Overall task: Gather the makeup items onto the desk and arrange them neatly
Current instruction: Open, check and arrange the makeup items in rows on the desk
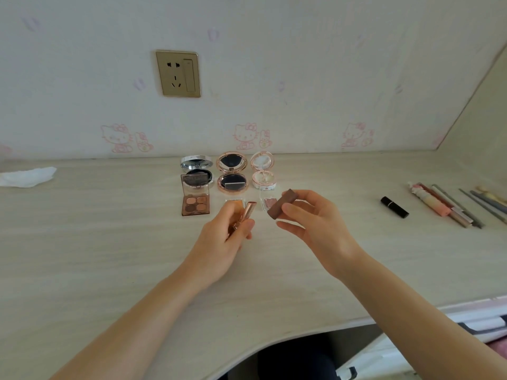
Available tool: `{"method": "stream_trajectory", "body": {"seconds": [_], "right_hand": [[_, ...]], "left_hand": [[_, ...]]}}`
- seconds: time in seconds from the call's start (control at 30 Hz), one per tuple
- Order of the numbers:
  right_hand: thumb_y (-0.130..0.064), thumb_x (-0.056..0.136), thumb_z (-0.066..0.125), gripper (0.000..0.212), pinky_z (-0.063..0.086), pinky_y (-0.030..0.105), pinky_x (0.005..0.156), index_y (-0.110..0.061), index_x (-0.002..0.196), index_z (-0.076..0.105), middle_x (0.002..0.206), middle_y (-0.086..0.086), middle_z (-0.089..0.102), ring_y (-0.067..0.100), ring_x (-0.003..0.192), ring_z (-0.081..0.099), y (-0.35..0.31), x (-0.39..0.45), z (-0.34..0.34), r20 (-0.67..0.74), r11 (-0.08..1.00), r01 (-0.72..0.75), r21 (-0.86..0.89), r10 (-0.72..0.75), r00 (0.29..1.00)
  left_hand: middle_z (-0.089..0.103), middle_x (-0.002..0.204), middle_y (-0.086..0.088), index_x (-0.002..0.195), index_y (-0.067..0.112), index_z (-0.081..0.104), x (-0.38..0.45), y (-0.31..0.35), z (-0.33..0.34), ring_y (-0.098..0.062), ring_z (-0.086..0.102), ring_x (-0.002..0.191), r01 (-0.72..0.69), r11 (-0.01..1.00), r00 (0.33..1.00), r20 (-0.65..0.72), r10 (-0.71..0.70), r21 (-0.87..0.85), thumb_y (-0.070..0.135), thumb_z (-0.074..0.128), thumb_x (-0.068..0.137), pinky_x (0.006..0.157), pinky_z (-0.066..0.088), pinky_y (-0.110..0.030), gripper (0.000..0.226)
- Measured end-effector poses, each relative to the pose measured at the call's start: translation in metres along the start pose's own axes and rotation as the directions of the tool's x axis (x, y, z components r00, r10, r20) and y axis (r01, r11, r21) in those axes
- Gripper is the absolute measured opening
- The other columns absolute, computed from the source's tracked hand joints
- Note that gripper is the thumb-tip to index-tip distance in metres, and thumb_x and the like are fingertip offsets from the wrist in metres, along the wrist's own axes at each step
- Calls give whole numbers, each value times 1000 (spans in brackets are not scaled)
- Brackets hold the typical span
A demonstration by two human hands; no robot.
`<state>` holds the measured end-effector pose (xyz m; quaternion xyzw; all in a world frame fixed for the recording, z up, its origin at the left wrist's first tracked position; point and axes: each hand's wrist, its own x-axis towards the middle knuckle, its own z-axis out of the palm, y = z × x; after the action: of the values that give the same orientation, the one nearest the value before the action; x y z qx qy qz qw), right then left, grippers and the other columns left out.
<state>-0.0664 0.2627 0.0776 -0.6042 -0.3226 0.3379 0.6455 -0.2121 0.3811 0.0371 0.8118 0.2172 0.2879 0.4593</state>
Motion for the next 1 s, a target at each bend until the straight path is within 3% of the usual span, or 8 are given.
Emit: {"method": "stream_trajectory", "body": {"seconds": [0.07, 0.2, 0.3, 0.4, 0.6, 0.7, 0.83, 1.0], "right_hand": [[-4, 92, 54, 15, 52, 40, 94, -3, 106, 60, 94, 12, 73, 18, 94, 68, 3, -1, 0, 14, 999, -2, -46, 3, 1000], [-4, 91, 55, 15, 53, 40, 93, -7, 104, 61, 92, 10, 73, 18, 94, 67, 6, -3, 0, 28, 994, -4, -106, 7, 1000], [-4, 91, 56, 16, 53, 40, 93, -9, 105, 62, 91, 9, 74, 19, 96, 68, 8, -4, -1, 23, 992, -11, -123, 14, 1000], [-5, 91, 56, 16, 53, 39, 92, -9, 105, 62, 91, 8, 74, 18, 96, 68, 9, -6, -4, 32, 990, -11, -141, 15, 999], [-4, 91, 55, 15, 53, 36, 91, -10, 103, 62, 89, 6, 74, 18, 96, 68, 6, -9, -15, 34, 983, 13, -185, -7, 999], [-2, 91, 56, 16, 54, 35, 90, -14, 100, 63, 88, 2, 74, 17, 95, 68, 4, -9, -23, 11, 980, 26, -196, -24, 1000], [-2, 90, 57, 19, 55, 34, 88, -18, 97, 64, 88, 0, 74, 15, 94, 68, 2, -8, -37, -19, 979, 36, -199, -41, 999], [-2, 88, 59, 20, 56, 31, 85, -16, 99, 65, 86, -7, 73, 15, 94, 68, 2, 2, -60, -75, 975, 49, -218, -66, 995]], "left_hand": [[64, 80, 0, 96, 19, 53, 1, 4, 1, -20, 58, 63, 25, 993, 999, -30, -29, -118, 22, 51, 98, 65, 49, -36, 3], [62, 82, -5, 100, 5, 60, 3, 13, 2, -16, 62, 66, 136, 937, 988, -32, -154, -323, 8, 43, 100, 65, 55, -34, 17], [59, 77, -6, 107, 7, 60, 3, 17, 5, -17, 53, 60, 196, 891, 975, -19, -223, -409, 3, 36, 100, 56, 46, -30, 25], [56, 70, -4, 108, 10, 53, 3, 18, 8, -18, 46, 57, 202, 877, 968, -46, -246, -435, 10, 48, 97, 58, 38, -32, 12], [65, 74, -7, 101, 1, 44, 2, 25, 16, -19, 53, 57, 178, 889, 976, -41, -215, -421, 12, 53, 97, 55, 47, -30, 14], [71, 87, -10, 98, 1, 49, 4, 31, 22, -22, 67, 69, 191, 882, 976, -13, -217, -430, 9, 55, 95, 70, 58, -36, 11], [74, 90, -6, 89, 7, 62, 15, 41, 32, -21, 71, 83, 183, 933, 980, -16, -197, -311, 10, 65, 89, 81, 55, -38, 5], [73, 91, 7, 89, 25, 73, 42, 54, 41, -2, 65, 84, 109, 991, 993, -27, -111, -76, 22, 72, 83, 77, 46, -13, 7]]}}
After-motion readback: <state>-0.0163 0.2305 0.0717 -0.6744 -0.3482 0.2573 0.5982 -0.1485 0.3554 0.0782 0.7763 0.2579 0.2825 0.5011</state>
